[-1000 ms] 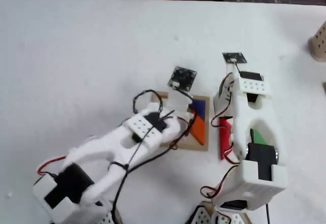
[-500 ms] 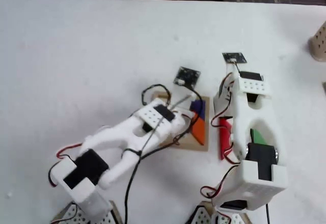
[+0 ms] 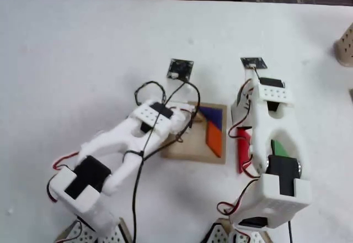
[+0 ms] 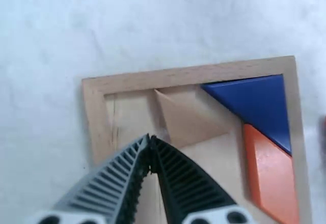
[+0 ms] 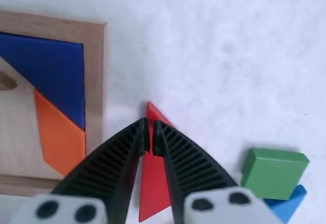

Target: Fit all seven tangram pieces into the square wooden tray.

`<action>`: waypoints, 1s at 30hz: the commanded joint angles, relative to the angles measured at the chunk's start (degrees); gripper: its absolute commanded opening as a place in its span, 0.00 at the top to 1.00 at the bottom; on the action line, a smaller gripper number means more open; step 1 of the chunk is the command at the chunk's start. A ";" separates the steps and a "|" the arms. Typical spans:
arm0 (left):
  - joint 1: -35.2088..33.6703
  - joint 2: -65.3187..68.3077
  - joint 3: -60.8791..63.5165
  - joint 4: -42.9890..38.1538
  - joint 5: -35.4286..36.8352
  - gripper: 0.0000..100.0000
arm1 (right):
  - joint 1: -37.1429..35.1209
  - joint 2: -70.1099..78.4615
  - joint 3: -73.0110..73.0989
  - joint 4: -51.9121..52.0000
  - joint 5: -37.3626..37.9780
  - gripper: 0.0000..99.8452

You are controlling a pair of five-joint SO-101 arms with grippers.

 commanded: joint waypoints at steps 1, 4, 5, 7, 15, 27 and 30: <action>1.54 -1.10 -2.11 -0.97 0.62 0.98 | 0.92 -3.03 -0.26 -0.75 -0.53 0.98; 5.32 -1.10 -2.02 -0.88 0.35 0.98 | 0.92 -3.03 -0.18 -0.75 -0.53 0.98; 6.64 -1.10 -2.02 -0.88 0.26 0.98 | 0.92 -3.03 -0.18 -0.75 -0.53 0.98; 9.10 -1.10 -2.02 -0.88 0.18 0.98 | 0.92 -3.03 -0.18 -0.75 -0.53 0.98; 9.19 1.27 -2.64 -5.01 0.09 0.98 | 0.92 -3.03 -0.18 -0.75 -0.53 0.98; 3.65 10.59 -14.24 2.02 0.18 0.98 | 0.84 -3.03 -0.18 -0.66 -0.53 0.98; 2.59 10.59 -14.24 2.29 0.18 0.98 | 0.84 -3.03 -0.18 -0.66 -0.53 0.98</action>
